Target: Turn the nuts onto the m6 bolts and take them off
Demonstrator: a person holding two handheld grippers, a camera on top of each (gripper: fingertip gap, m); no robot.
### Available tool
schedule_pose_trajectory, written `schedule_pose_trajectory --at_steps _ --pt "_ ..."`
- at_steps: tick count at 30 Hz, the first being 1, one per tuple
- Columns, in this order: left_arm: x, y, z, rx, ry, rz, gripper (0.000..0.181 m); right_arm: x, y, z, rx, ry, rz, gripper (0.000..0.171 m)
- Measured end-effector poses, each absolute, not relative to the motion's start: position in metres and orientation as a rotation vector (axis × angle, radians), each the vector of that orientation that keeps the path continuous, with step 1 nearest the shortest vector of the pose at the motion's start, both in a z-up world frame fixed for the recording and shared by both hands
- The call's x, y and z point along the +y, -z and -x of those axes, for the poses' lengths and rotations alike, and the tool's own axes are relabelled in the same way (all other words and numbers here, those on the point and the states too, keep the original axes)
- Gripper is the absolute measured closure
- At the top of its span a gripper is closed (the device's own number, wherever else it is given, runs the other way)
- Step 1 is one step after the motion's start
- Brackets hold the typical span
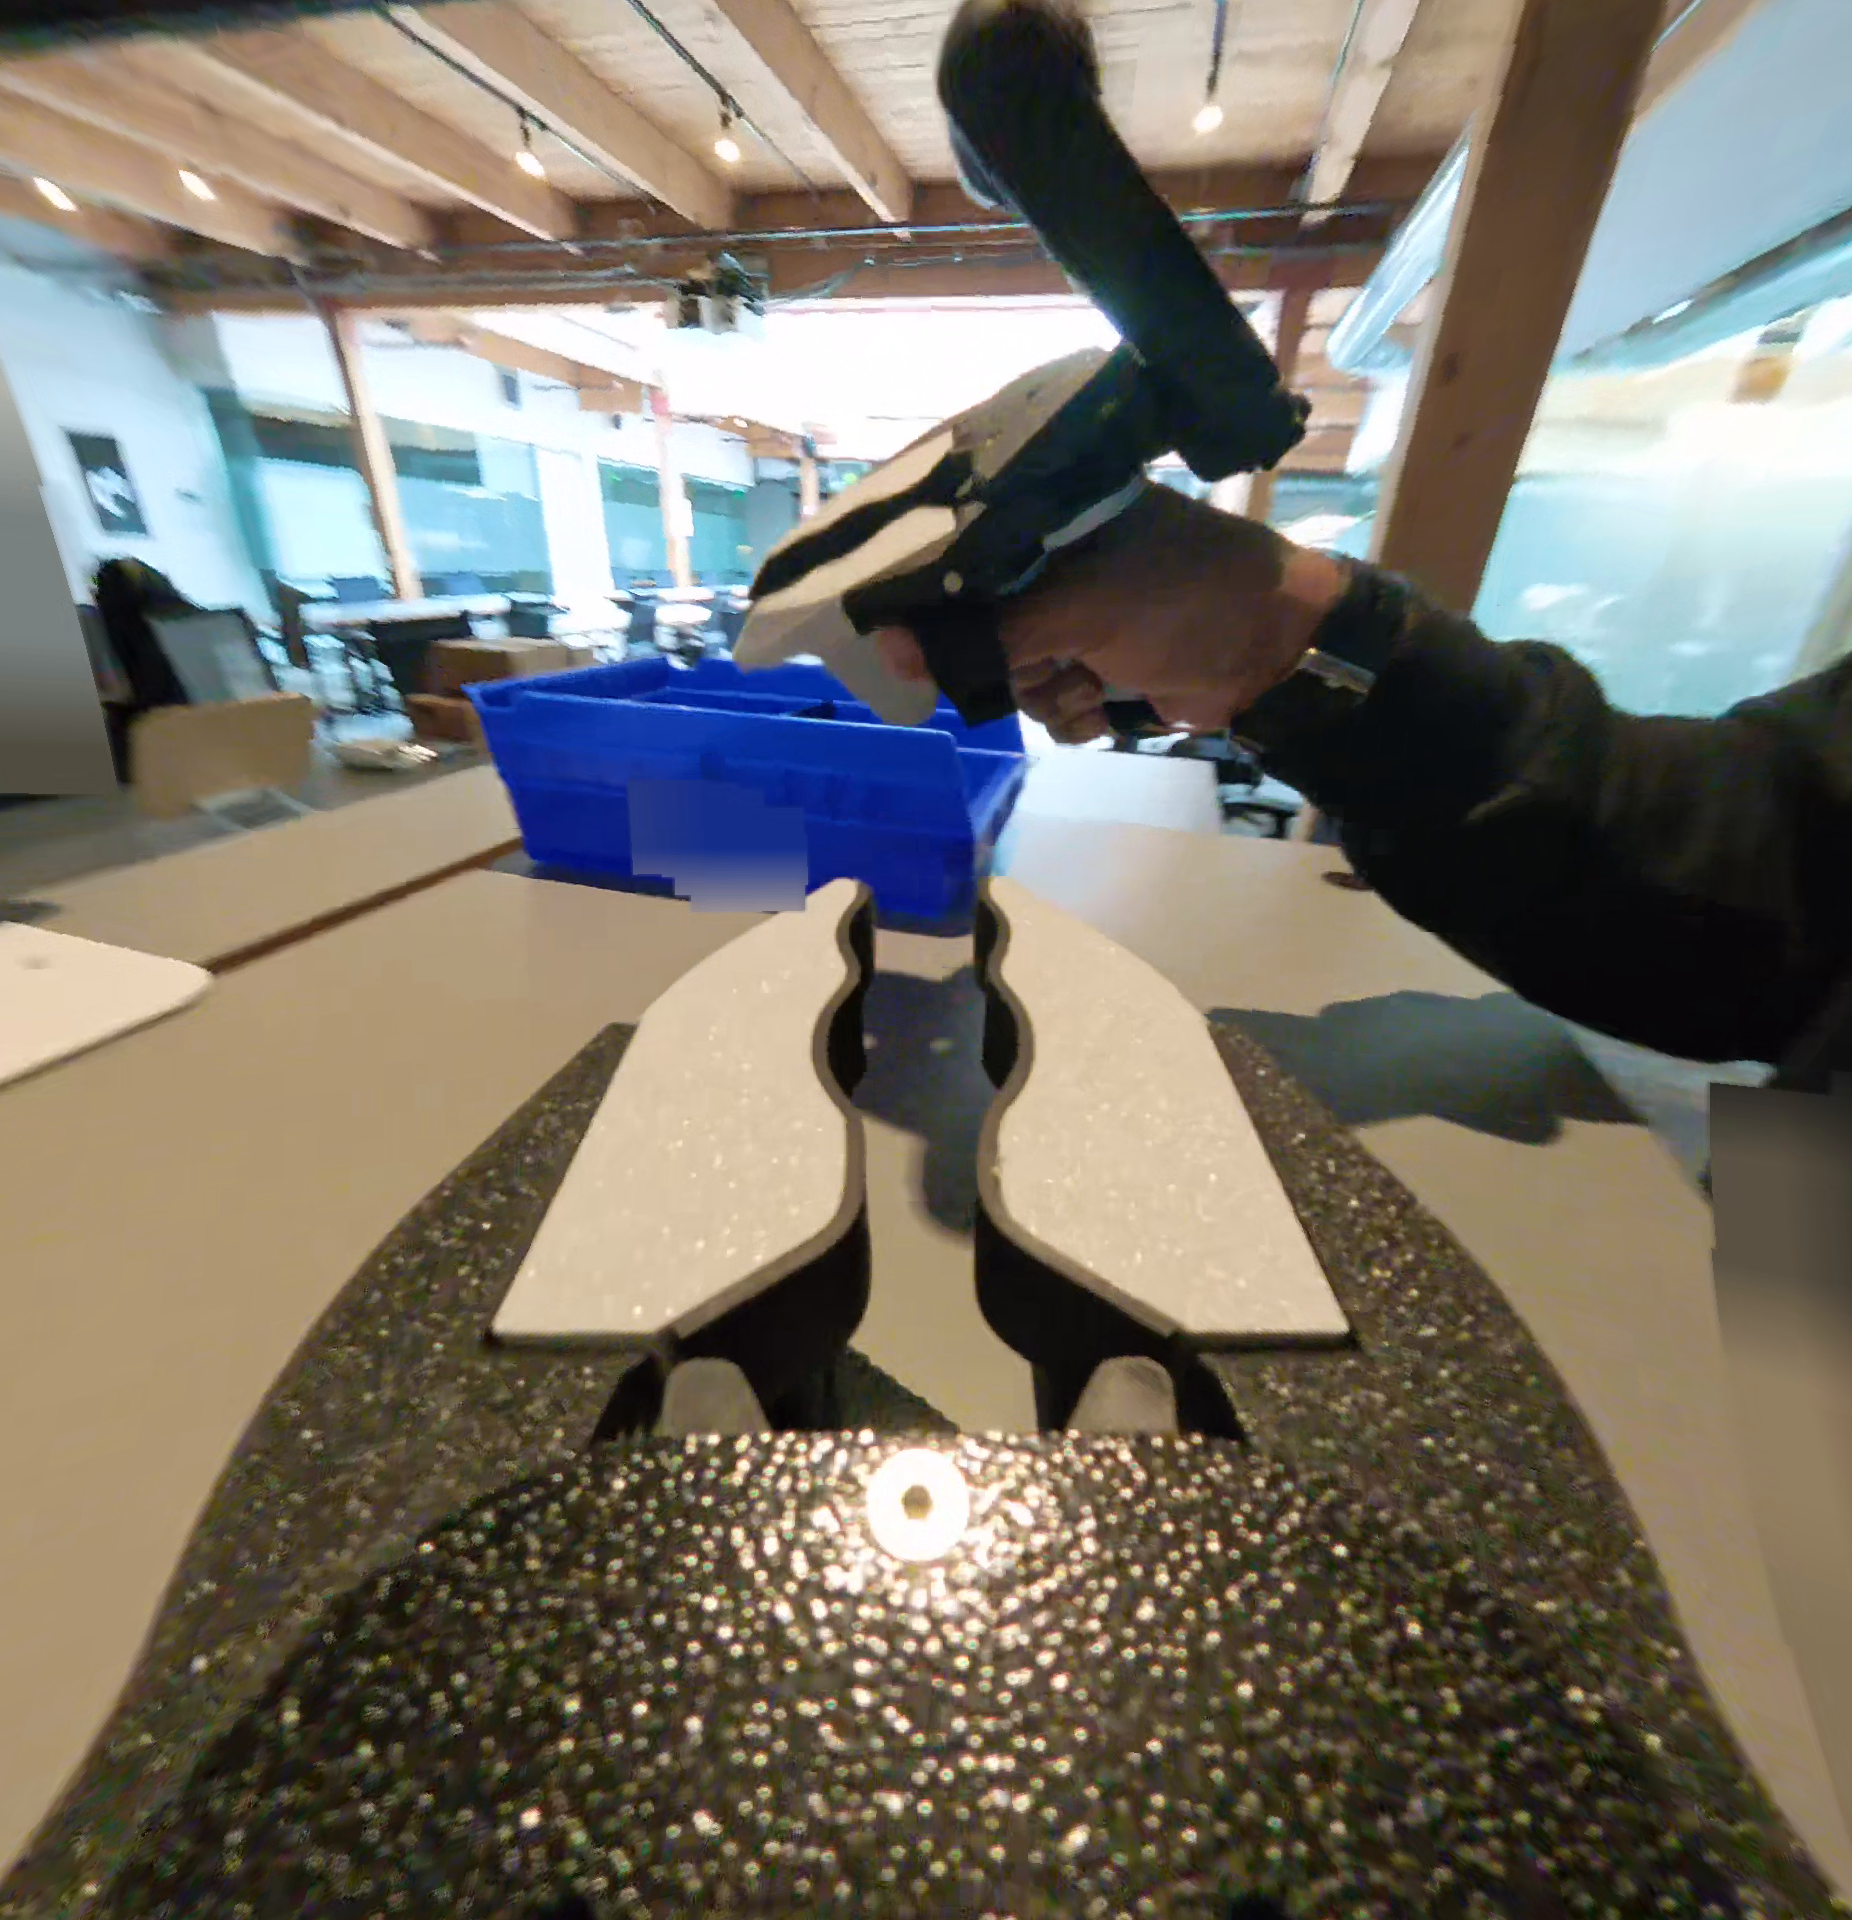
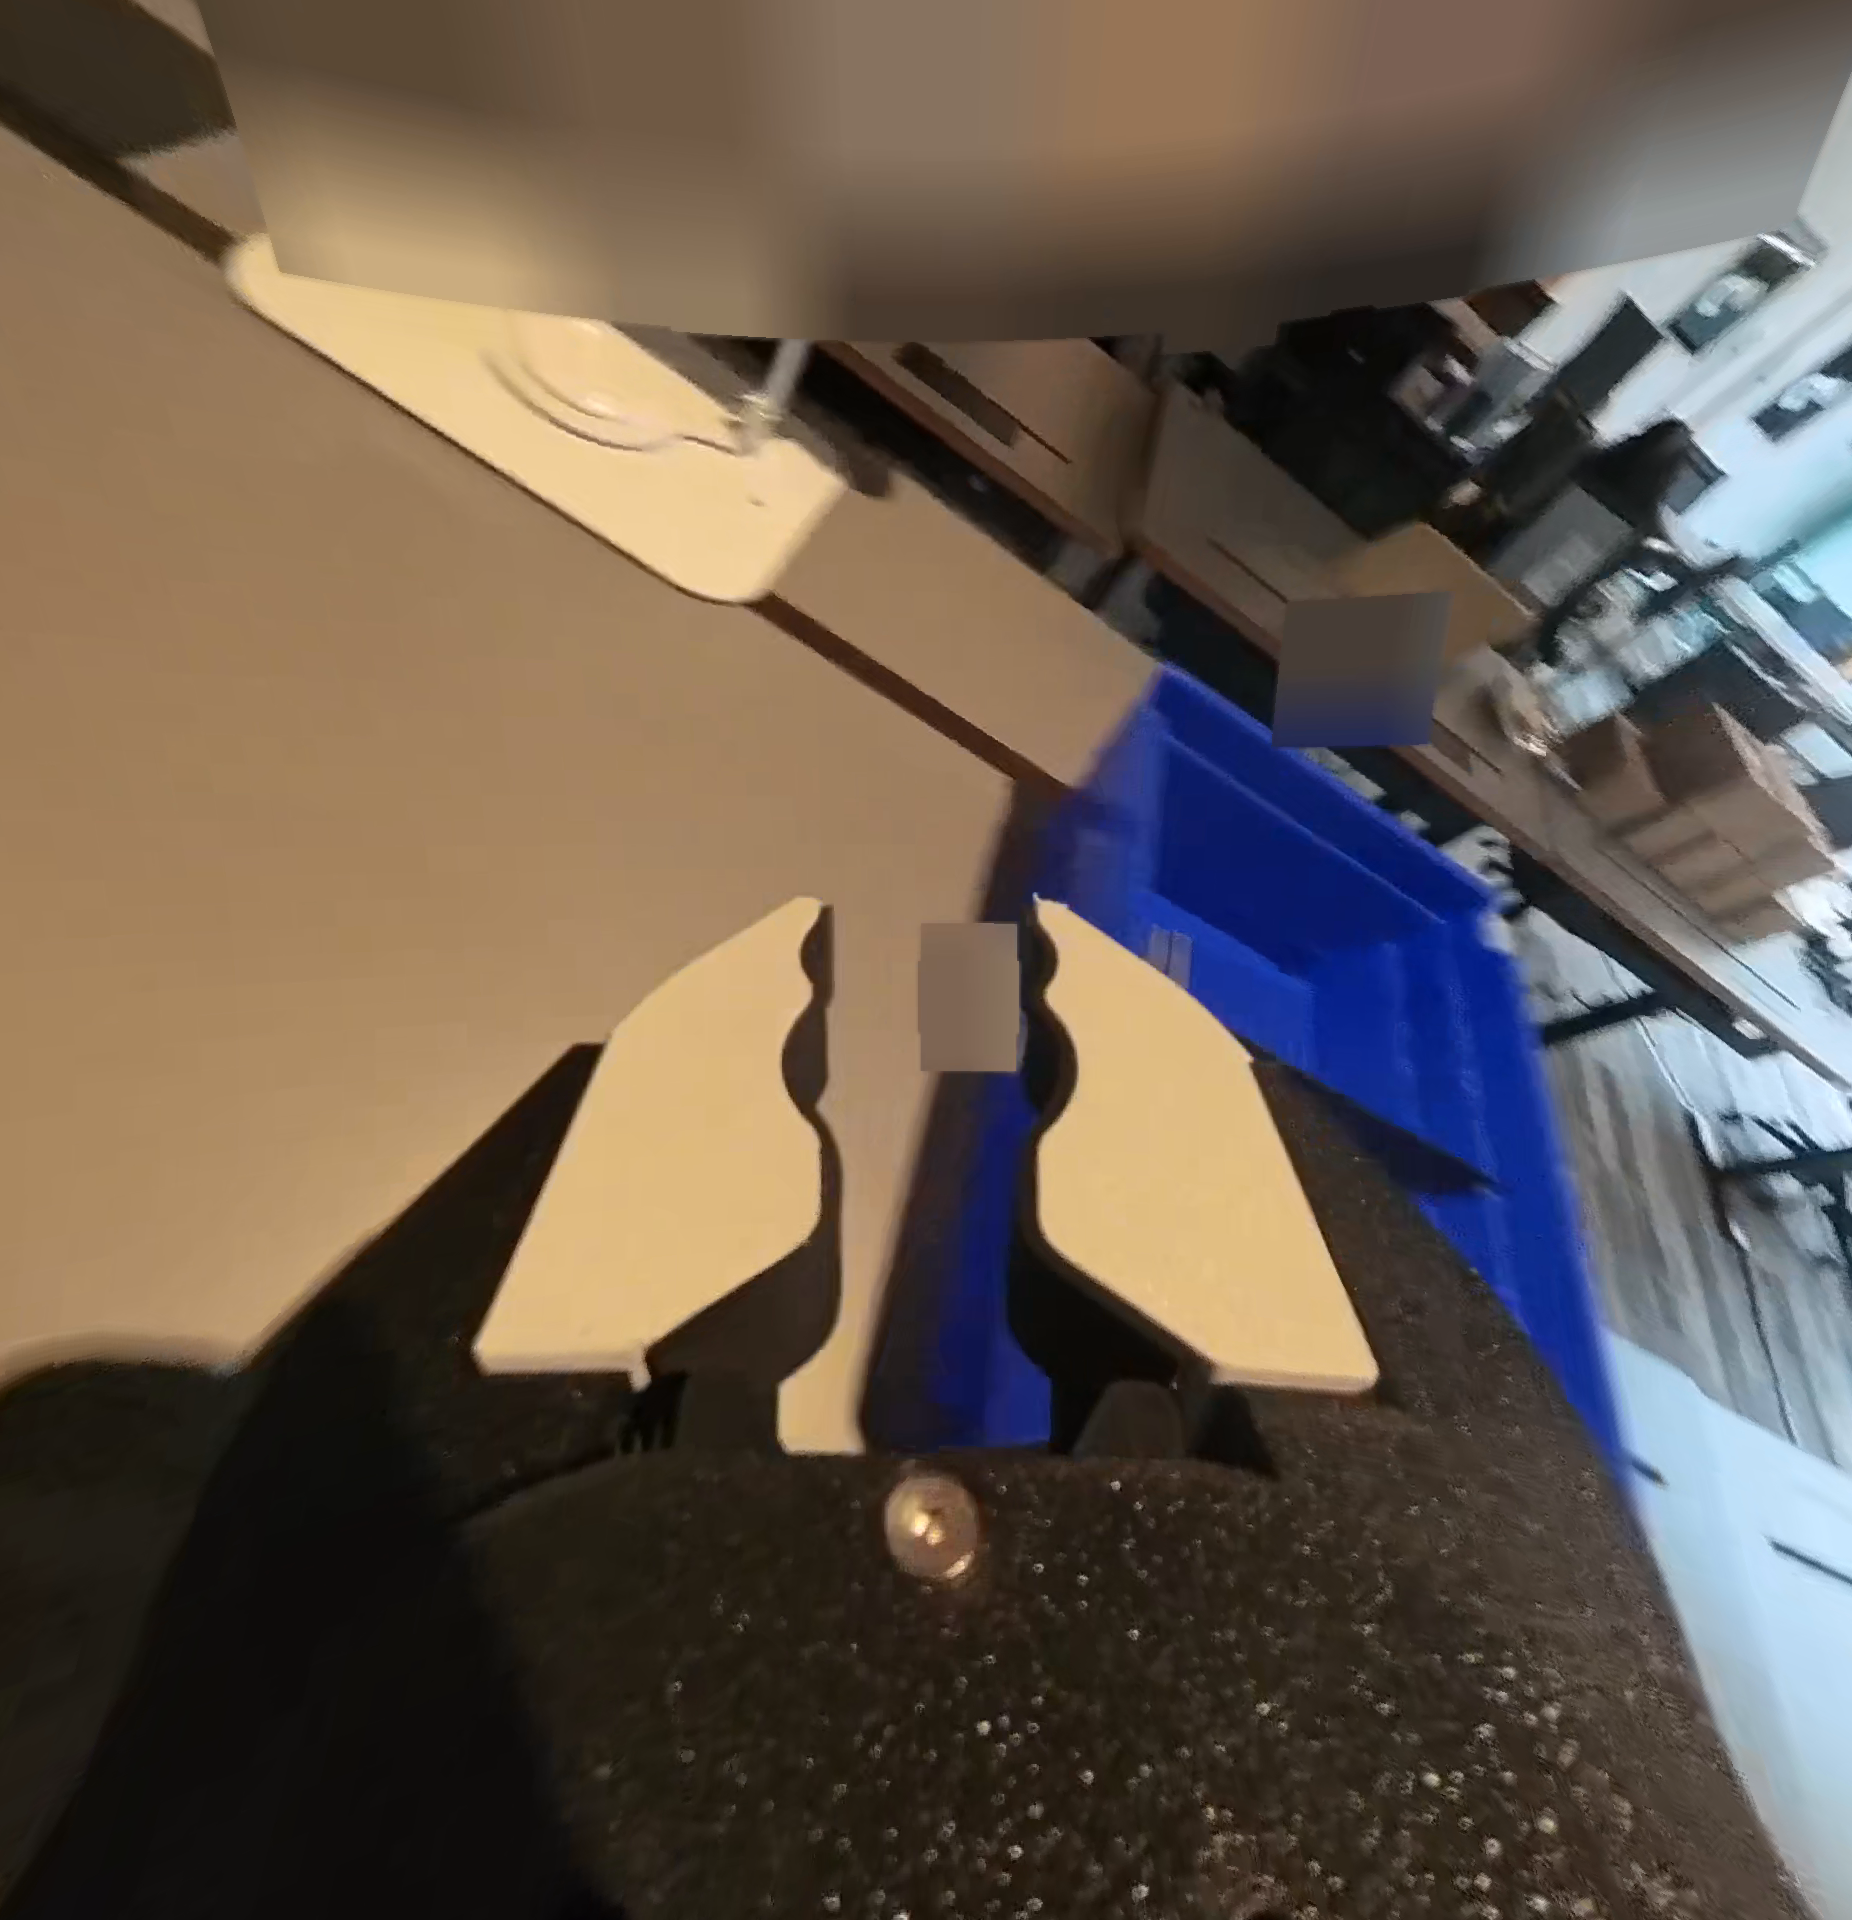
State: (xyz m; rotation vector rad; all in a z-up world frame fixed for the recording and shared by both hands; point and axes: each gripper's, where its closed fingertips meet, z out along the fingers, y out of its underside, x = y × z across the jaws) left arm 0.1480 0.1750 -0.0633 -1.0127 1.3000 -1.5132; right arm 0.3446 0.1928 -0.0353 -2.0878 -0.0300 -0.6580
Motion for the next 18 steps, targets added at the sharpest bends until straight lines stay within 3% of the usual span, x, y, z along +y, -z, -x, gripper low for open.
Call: schedule_pose_trajectory --at_steps 12,18 --pt "0.173 0.003 -0.107 0.963 1.112 0.578 0.16 0.309 0.158 -0.208 -0.083 0.201 2.269 0.128" --pt "0.13 0.01 -0.121 1.107 0.873 0.396 0.157 0.328 0.175 -0.191 -0.159 0.327 2.289 0.125"
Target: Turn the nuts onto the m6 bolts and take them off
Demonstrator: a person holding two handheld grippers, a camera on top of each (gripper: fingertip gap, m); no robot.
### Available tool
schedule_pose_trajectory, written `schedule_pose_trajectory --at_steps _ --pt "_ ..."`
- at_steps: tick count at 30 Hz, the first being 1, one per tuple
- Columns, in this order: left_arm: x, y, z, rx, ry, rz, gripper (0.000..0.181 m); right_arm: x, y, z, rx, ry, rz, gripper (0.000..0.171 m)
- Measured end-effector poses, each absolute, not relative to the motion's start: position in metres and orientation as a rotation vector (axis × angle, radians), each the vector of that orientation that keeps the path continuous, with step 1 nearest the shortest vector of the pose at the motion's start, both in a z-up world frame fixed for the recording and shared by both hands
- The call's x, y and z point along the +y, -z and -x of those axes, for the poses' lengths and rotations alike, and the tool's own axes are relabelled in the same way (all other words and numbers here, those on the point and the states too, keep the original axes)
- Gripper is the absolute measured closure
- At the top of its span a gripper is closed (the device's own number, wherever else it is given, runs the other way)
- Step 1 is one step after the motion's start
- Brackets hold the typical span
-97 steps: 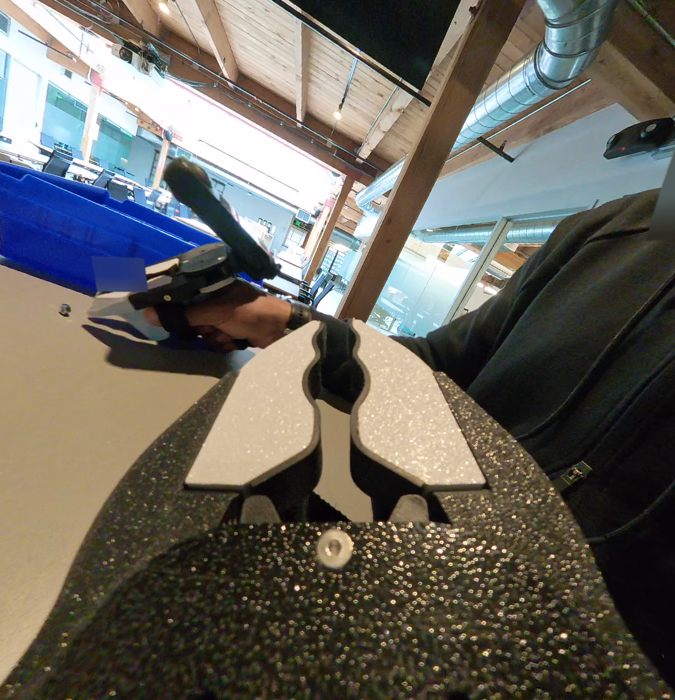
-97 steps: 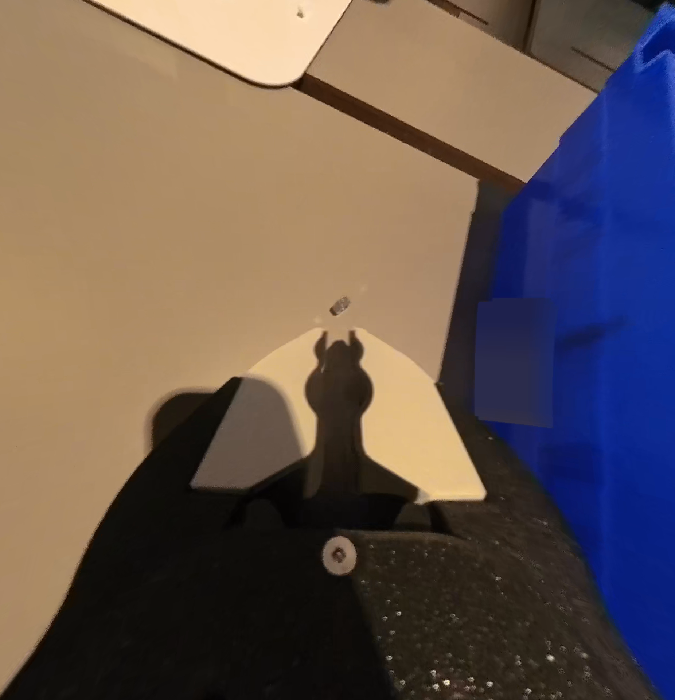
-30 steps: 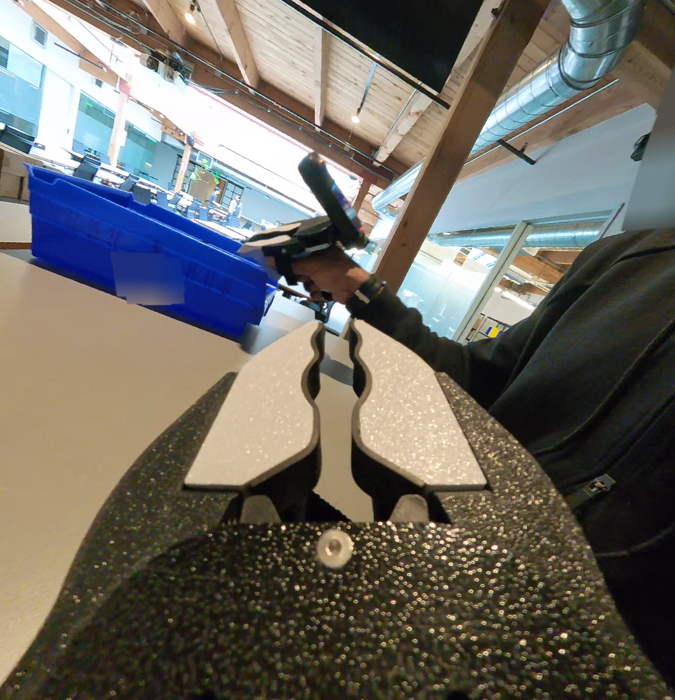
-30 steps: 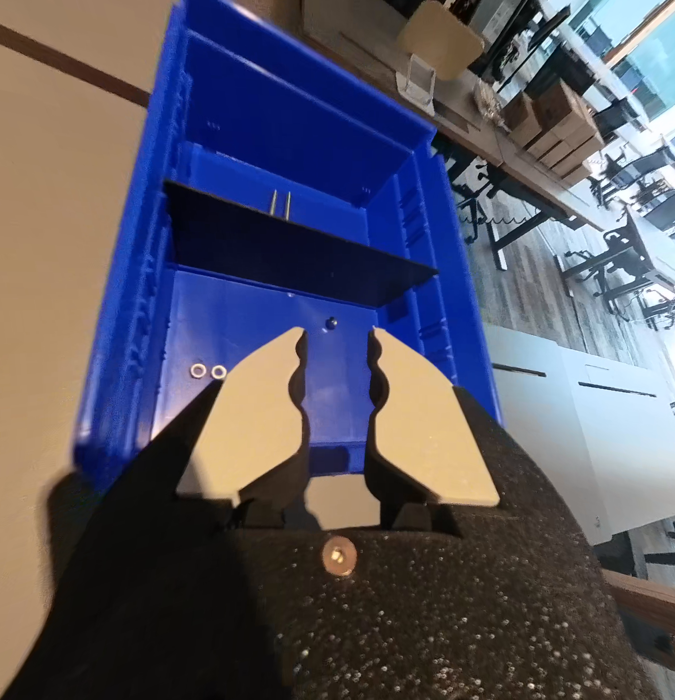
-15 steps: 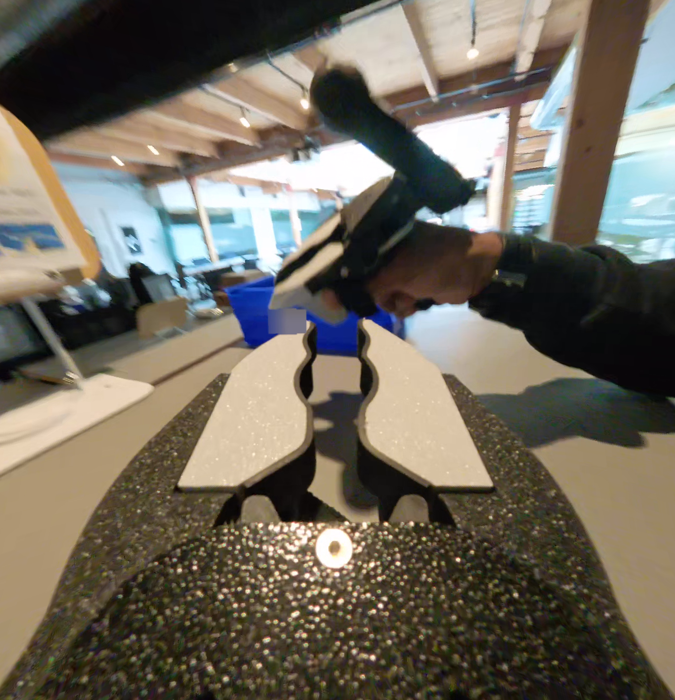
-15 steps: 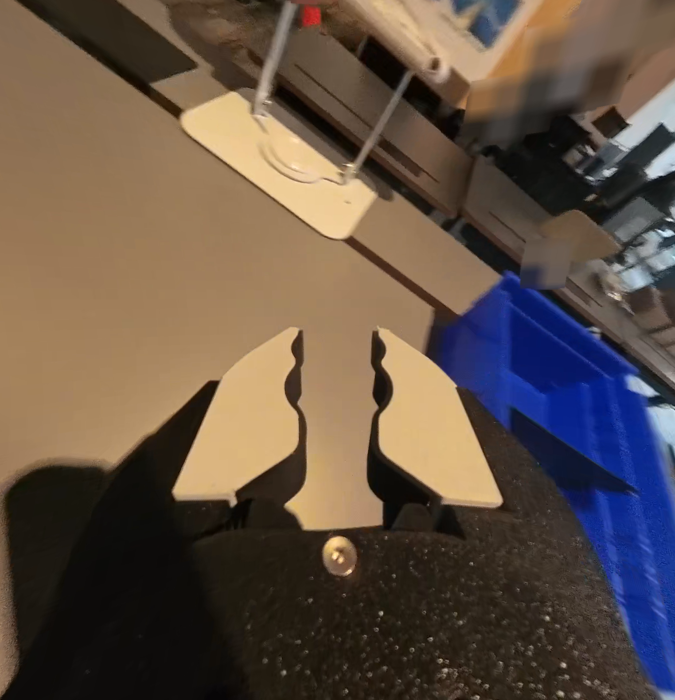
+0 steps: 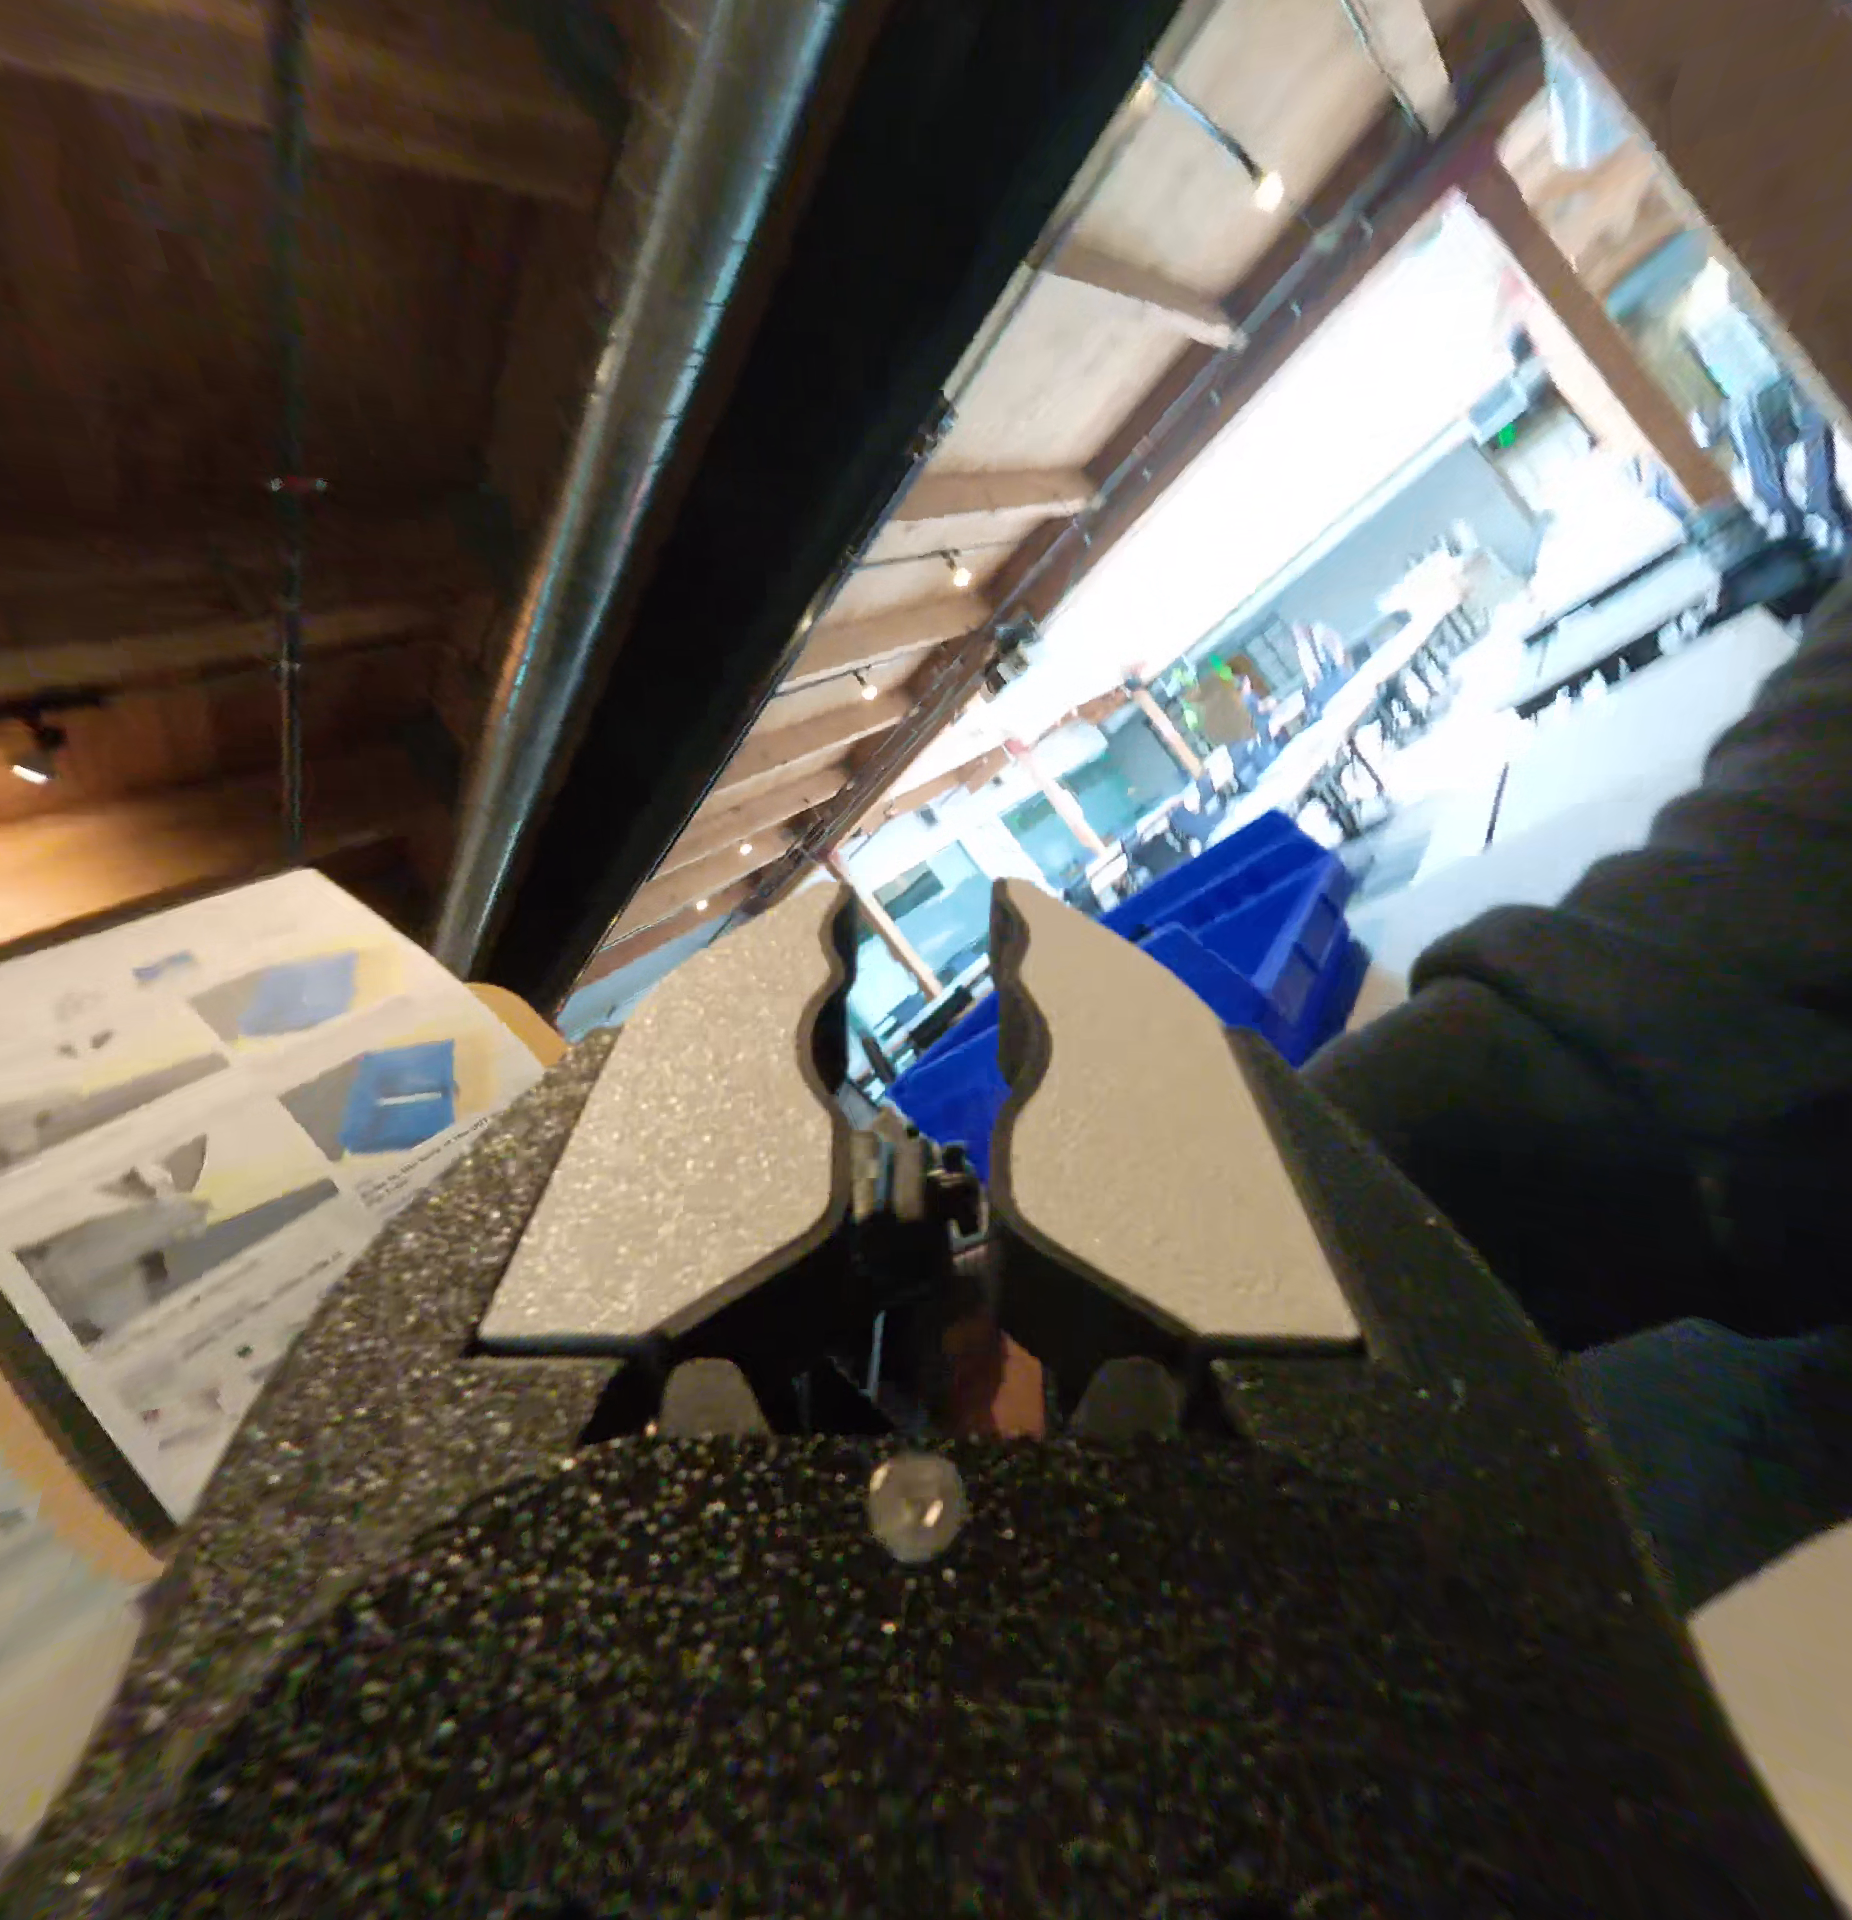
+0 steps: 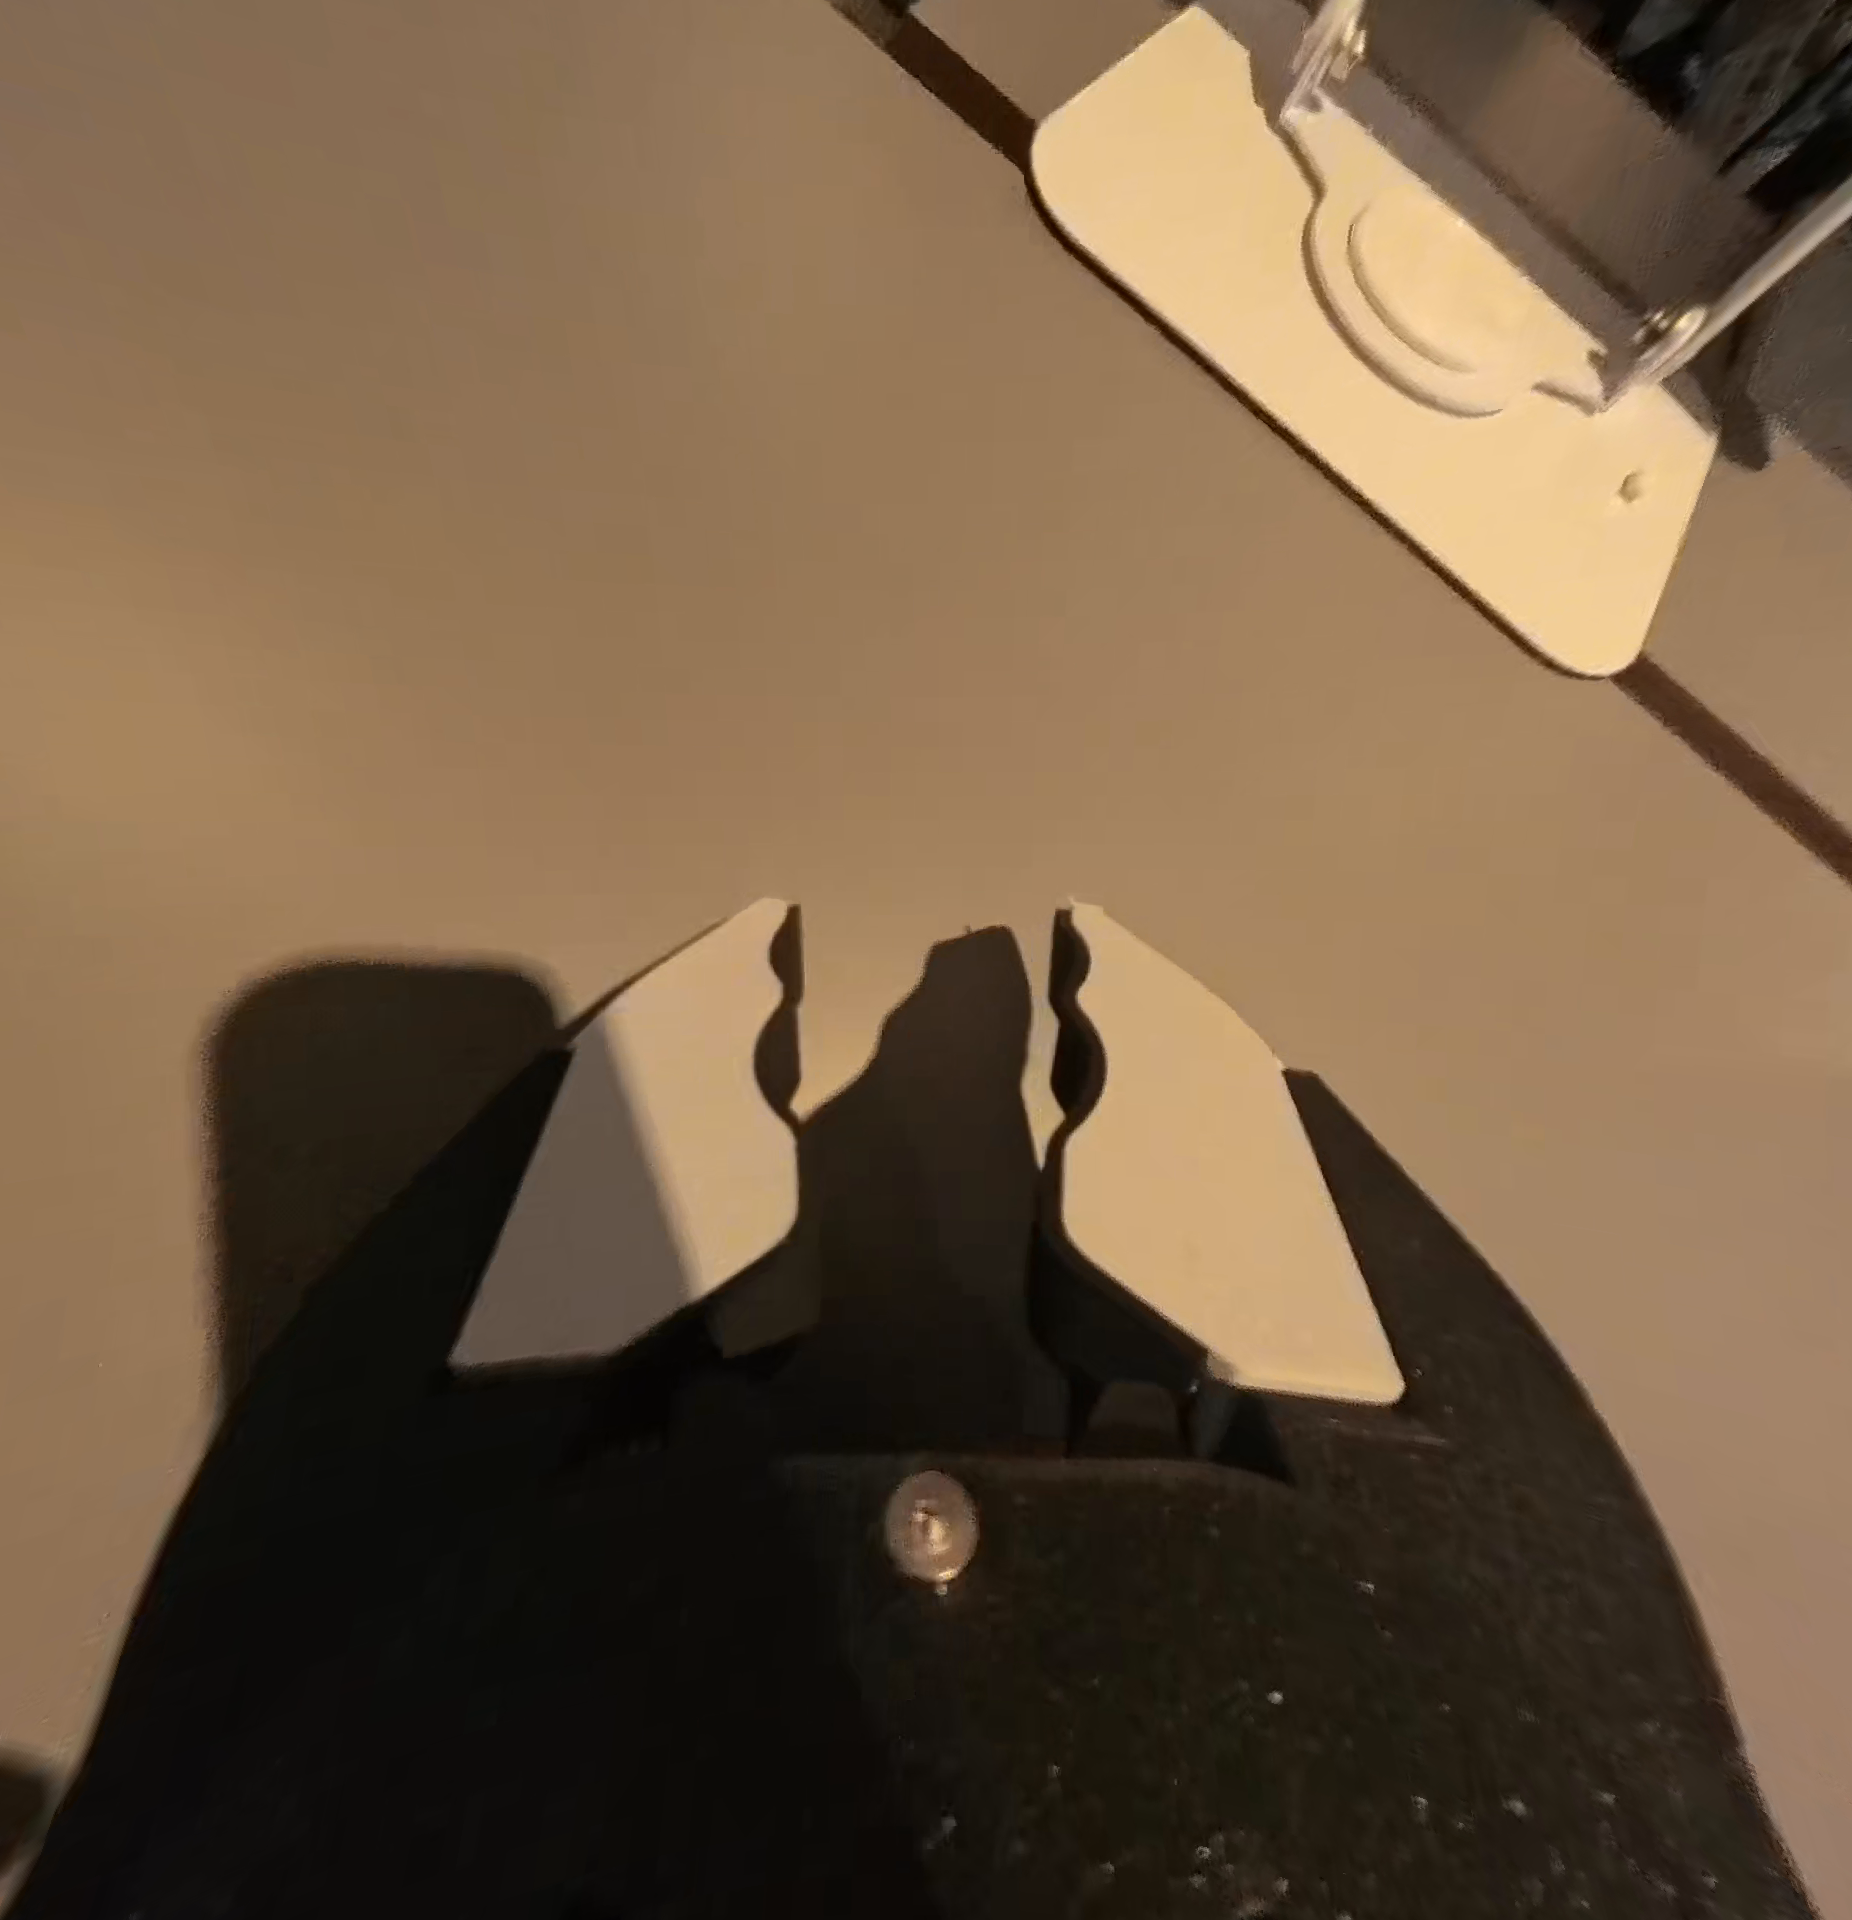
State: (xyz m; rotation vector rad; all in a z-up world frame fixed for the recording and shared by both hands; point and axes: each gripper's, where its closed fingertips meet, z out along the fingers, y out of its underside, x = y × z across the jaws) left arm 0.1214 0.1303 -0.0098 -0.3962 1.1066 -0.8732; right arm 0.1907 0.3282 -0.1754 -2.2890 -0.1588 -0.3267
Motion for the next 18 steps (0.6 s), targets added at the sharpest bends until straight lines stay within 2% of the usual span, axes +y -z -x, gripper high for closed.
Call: schedule_pose_trajectory --at_steps 8,12,18 --pt "0.126 0.039 -0.148 1.305 0.581 0.331 0.154 0.337 0.172 -0.189 -0.2 0.491 2.259 0.137" --pt "0.132 0.046 -0.156 1.336 0.475 0.378 0.154 0.337 0.171 -0.191 -0.161 0.519 2.26 0.139" --pt "0.137 0.047 -0.158 1.334 0.409 0.457 0.156 0.336 0.17 -0.195 -0.109 0.549 2.256 0.132"
